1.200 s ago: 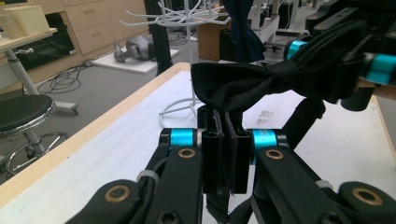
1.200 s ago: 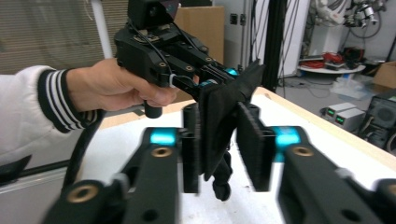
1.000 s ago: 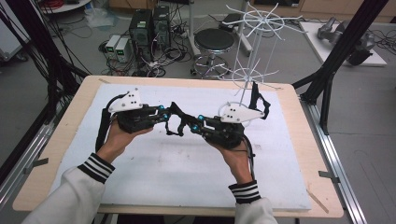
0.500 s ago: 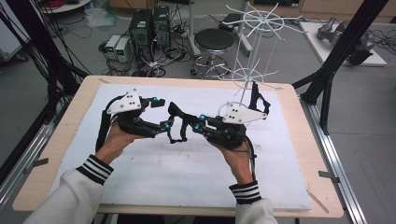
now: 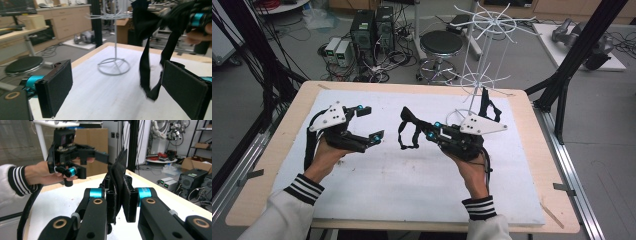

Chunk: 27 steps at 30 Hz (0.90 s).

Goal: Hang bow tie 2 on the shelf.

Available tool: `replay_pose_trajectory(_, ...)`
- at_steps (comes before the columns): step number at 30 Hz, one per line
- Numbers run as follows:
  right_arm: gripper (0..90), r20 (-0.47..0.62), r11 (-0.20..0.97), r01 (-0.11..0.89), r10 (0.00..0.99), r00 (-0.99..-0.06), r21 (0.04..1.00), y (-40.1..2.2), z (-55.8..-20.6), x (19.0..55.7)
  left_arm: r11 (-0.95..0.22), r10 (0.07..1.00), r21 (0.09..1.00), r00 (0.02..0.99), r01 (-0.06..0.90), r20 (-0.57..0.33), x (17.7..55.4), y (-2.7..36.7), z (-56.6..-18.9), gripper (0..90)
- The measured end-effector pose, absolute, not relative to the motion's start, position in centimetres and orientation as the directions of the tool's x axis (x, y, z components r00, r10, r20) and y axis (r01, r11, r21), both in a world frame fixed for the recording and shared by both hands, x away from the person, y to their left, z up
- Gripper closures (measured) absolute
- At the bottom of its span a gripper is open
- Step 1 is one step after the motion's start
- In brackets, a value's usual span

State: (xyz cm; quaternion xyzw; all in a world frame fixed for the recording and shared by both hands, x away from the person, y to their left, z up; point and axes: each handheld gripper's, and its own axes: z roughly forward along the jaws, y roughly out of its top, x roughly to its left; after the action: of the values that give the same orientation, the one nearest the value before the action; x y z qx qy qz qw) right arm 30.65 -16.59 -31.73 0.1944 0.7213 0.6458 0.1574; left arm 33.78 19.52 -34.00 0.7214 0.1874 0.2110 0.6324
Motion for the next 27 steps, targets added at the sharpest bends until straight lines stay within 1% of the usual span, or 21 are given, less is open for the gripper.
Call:
replay_pose_trajectory(6,83.7,0.029,0.072,0.076,0.512,-0.858,0.995,-17.6,-31.5,30.5,-0.123,0.601,0.992,0.796,0.005,0.070,33.0,21.7,-35.5,10.9)
replay_pose_trajectory(10,83.7,0.031,0.058,0.073,0.531,-0.847,0.996,-18.1,-31.5,30.6,-0.100,0.631,0.995,0.773,0.010,0.055,32.4,23.1,-36.4,10.9)
replay_pose_trajectory(19,83.7,0.030,0.043,0.067,0.574,-0.818,0.997,-19.7,-31.1,30.6,-0.064,0.664,0.998,0.747,0.023,0.025,31.0,25.5,-38.1,10.9)
replay_pose_trajectory(23,83.6,0.030,0.035,0.063,0.597,-0.802,0.997,-20.4,-30.9,30.5,-0.033,0.689,0.999,0.725,0.001,0.022,30.5,26.3,-38.5,10.9)
replay_pose_trajectory(27,83.6,0.031,0.026,0.060,0.619,-0.785,0.998,-21.2,-30.6,30.5,-0.030,0.703,1.000,0.711,-0.004,0.024,30.1,26.8,-39.0,10.9)
